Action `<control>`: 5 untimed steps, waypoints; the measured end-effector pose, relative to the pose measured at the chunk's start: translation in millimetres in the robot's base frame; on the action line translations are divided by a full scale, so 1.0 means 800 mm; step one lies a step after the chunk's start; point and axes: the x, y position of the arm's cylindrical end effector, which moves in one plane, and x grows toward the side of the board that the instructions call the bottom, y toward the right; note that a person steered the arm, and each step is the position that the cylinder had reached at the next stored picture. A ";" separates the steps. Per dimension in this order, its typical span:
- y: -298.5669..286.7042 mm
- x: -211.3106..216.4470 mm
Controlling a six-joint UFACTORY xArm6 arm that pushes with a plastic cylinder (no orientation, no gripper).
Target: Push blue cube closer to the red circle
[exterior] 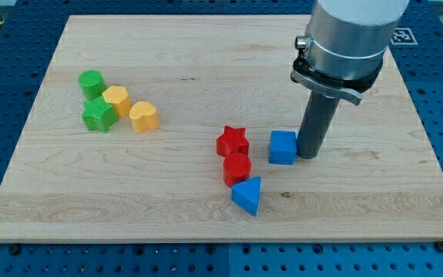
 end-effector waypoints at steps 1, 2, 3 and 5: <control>-0.001 -0.014; -0.001 -0.045; -0.002 -0.049; -0.051 -0.015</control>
